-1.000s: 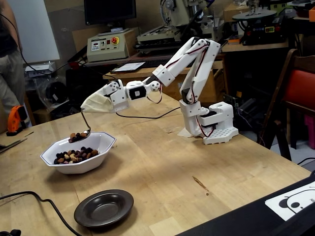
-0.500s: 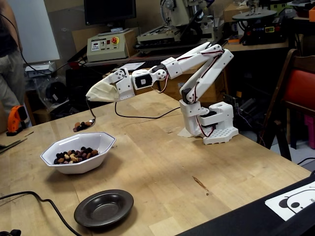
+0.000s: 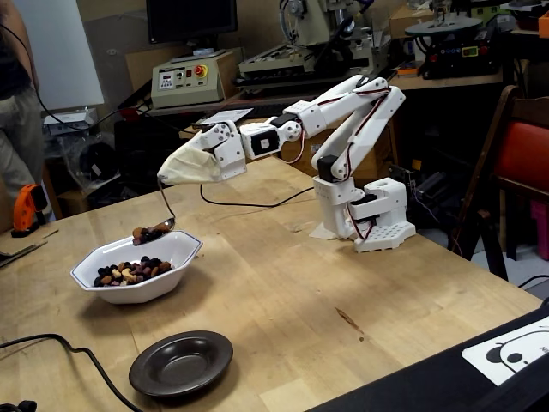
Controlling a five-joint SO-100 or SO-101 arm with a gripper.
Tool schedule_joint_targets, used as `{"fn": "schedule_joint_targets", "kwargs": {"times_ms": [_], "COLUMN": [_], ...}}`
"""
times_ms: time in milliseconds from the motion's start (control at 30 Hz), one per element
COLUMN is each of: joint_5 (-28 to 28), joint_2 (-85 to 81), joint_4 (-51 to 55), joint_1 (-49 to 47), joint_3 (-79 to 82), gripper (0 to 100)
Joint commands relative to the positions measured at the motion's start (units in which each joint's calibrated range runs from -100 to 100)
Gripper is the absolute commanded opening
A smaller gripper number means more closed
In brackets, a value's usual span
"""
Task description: Use spoon to transfer food from the white bowl to brown plate
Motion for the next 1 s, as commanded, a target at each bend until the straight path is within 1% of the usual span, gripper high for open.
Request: {"fn": "schedule_joint_targets", "kwargs": {"times_ms": [0, 633, 967], "joint_5": [0.3, 0.3, 0.3], "joint_2": [-2.1, -2.2, -1.4], "joint_4": [-0.2, -0.2, -0.8], "joint_1": [-3.2, -18.6, -19.7], "joint_3": [-1.3, -1.4, -1.4], "gripper": [2, 2, 2]}}
